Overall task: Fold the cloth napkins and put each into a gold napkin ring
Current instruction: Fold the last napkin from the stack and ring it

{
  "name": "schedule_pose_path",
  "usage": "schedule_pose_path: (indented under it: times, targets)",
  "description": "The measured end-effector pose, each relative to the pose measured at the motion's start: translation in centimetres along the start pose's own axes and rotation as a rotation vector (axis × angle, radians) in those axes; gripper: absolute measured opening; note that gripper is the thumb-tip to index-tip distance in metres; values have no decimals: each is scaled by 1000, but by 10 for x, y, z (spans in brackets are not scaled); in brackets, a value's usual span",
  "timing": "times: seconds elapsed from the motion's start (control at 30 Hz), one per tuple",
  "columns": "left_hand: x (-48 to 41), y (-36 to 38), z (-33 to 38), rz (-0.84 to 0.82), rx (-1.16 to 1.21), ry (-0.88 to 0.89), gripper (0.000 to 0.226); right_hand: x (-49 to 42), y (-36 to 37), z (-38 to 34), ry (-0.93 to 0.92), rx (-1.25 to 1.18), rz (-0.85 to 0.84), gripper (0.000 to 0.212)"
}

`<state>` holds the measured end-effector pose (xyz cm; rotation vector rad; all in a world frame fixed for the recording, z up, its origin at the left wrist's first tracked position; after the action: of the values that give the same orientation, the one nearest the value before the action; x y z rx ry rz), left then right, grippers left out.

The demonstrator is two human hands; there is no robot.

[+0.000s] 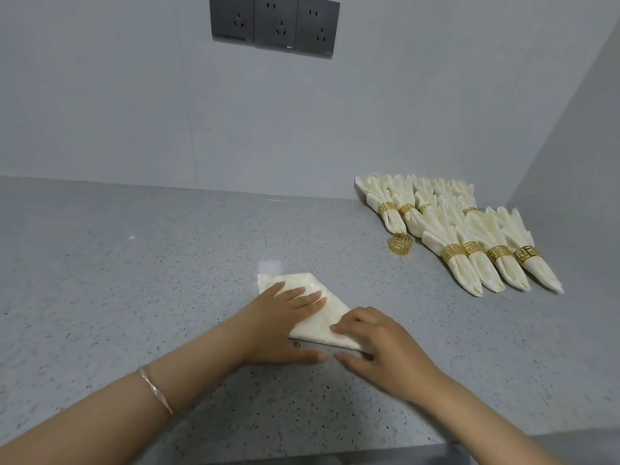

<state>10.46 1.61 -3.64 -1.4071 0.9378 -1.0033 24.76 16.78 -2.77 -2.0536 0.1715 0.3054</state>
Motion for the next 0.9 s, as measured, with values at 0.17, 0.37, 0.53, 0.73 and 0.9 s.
schedule_pose_path:
  times: [0.17, 0.37, 0.53, 0.73, 0.9]
  targets:
    - [4, -9, -15, 60, 155, 37, 75, -4, 7, 3, -46, 137, 93, 23]
    - [-4, -25, -46, 182, 608, -141, 28, -15, -5, 12, 230, -172, 104, 12]
    - [-33, -34, -54, 226, 768, -138, 13, -31, -13, 27, 524, -556, 67, 14]
    - [-55, -26, -60, 271, 636, -235, 38, -37, -15, 32, 582, -446, 81, 23]
    - [-56, -28, -58, 342, 336, -197, 56, -42, -20, 27, 594, -170, -35, 30]
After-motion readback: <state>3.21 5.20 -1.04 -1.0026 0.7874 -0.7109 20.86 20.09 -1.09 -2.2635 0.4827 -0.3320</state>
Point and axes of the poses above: each hand's wrist, its own x-axis away from the middle knuckle, its own y-axis out of the palm, z = x × y, the point moved 2 cm from there along -x, towards the middle knuckle, and after that the axes turned 7 degrees about -x, right-handed, at the moved point
